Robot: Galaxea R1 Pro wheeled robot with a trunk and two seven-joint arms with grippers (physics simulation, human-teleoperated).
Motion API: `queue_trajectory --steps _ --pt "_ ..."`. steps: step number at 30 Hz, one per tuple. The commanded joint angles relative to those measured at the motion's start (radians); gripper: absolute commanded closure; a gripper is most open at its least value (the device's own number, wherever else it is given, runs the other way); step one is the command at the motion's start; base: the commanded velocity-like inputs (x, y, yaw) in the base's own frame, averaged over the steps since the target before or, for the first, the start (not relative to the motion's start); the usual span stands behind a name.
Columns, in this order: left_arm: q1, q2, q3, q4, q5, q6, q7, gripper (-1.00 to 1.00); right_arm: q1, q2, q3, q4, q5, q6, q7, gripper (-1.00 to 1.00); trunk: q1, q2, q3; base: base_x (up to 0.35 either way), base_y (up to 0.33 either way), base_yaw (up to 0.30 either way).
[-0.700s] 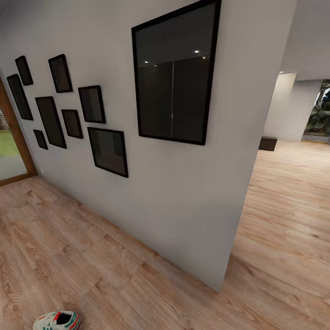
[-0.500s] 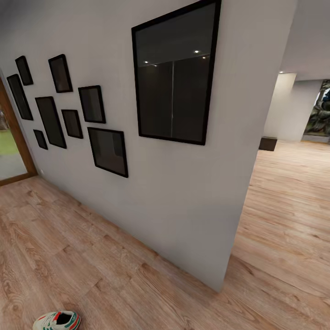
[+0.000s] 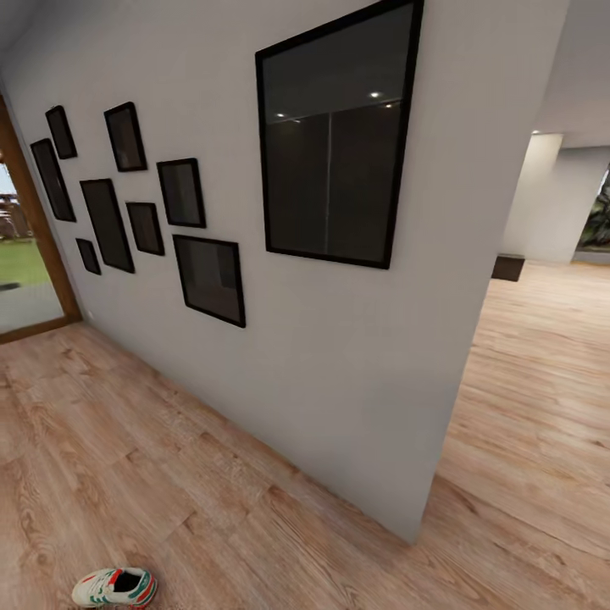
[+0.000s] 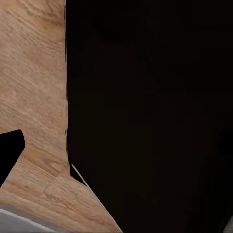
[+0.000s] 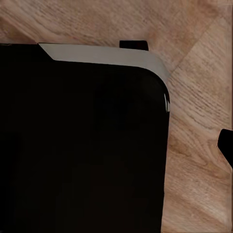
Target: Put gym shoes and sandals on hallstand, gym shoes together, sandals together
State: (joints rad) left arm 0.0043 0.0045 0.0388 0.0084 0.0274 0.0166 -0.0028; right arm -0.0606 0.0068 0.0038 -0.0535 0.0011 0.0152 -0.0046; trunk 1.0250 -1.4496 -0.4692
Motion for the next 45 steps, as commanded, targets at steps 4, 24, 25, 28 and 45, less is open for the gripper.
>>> queue_trajectory --steps 4,24,25,28,45 --pt "-0.005 0.013 0.009 -0.022 0.021 0.002 0.001 -1.00 0.000 -0.001 0.001 -0.023 0.000 0.001 -0.001 -1.00 0.000 0.000 -0.001 0.000 0.000 0.253" --pt "-0.121 0.066 0.019 -0.136 0.046 0.002 0.017 -1.00 -0.003 -0.017 0.002 -0.135 0.013 -0.001 -0.001 -1.00 0.000 0.000 -0.009 0.000 0.000 0.275" --pt "-0.127 0.067 0.019 -0.142 0.045 0.002 0.017 -1.00 -0.003 -0.017 0.001 -0.141 0.014 -0.002 -0.001 -1.00 0.000 0.000 -0.009 0.000 0.000 0.277" --pt "-0.145 0.069 0.020 -0.159 0.045 0.001 0.018 -1.00 -0.007 -0.016 0.002 -0.158 0.019 -0.003 -0.001 -1.00 0.000 0.000 -0.011 0.000 0.000 0.277" --pt "-0.358 0.083 0.022 -0.333 0.050 -0.196 0.017 -1.00 -0.022 -0.016 0.004 -0.642 0.108 -0.039 0.005 -1.00 0.000 0.000 -0.021 0.000 0.000 0.277"
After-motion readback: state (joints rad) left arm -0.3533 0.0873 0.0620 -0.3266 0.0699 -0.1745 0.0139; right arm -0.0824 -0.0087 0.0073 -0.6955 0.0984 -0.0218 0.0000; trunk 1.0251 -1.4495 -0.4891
